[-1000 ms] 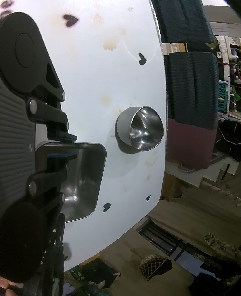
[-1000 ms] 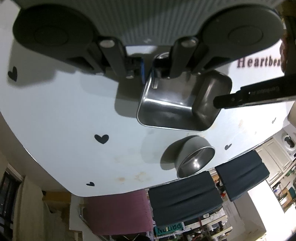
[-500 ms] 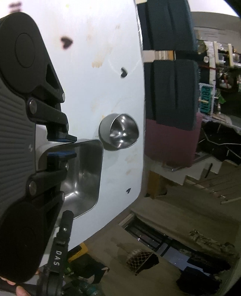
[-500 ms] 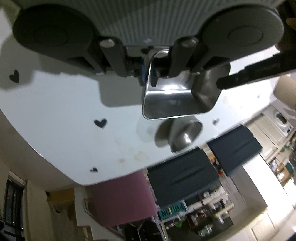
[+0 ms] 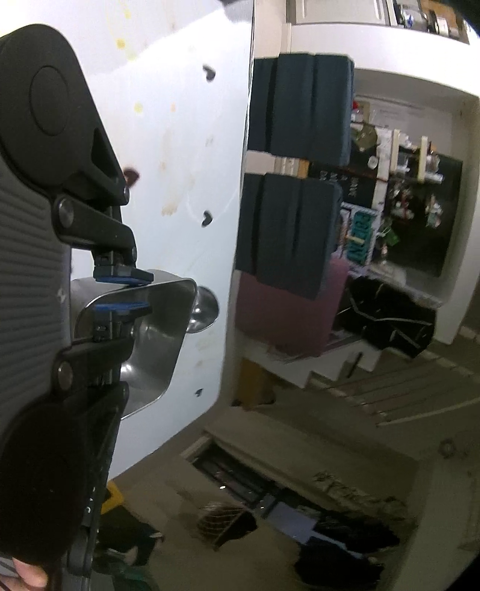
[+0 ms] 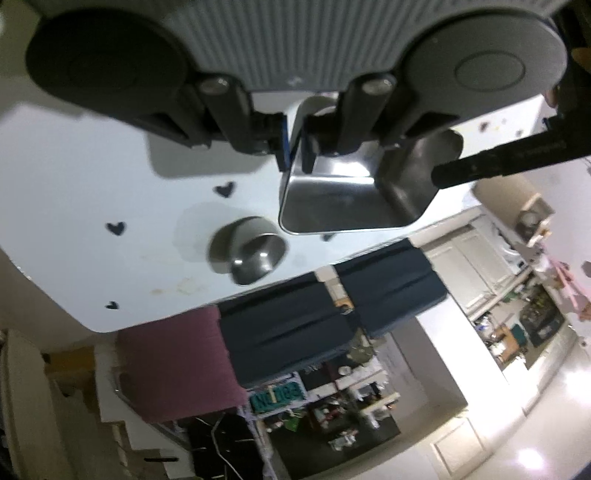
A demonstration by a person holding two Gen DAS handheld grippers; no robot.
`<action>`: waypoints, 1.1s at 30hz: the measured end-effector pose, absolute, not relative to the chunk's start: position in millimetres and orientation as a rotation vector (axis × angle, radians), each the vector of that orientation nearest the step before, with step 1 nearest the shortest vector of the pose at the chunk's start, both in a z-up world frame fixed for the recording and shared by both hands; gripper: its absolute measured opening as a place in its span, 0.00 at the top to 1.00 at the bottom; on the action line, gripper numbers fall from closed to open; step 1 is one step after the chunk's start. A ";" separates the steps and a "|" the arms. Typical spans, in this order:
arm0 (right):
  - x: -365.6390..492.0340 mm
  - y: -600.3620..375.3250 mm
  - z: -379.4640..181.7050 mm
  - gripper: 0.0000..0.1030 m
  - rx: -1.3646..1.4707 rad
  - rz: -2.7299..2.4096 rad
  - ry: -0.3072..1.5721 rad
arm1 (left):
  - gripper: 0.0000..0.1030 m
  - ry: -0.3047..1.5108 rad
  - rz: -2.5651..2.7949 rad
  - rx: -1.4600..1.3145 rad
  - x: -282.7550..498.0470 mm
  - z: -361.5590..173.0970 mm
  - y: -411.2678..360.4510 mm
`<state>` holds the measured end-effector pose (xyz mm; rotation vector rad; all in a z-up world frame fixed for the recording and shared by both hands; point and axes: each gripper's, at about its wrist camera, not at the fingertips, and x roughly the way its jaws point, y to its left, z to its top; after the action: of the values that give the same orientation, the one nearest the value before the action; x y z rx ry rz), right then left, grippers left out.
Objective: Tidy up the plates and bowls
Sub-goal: 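Lift the rectangular steel tray with both tools and carry it toward the bowls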
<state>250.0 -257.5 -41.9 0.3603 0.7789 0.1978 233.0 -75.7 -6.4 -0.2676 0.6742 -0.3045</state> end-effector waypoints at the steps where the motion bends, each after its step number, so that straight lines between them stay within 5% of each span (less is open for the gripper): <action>1: 247.1 -253.5 -39.5 0.92 0.364 0.207 0.773 | 0.90 0.666 -0.295 -0.270 225.8 -3.8 -69.6; 14: 202.0 -195.2 -28.6 0.92 0.378 0.329 0.730 | 0.90 0.597 -0.205 -0.328 137.0 9.7 -2.6; 33: 160.7 -120.6 -58.2 0.90 0.234 0.459 0.843 | 0.90 0.664 -0.048 -0.312 60.9 -46.2 76.2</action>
<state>160.7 -120.6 -58.2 0.2336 0.8429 0.4593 60.9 76.2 -46.2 -0.3122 0.6639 -0.0483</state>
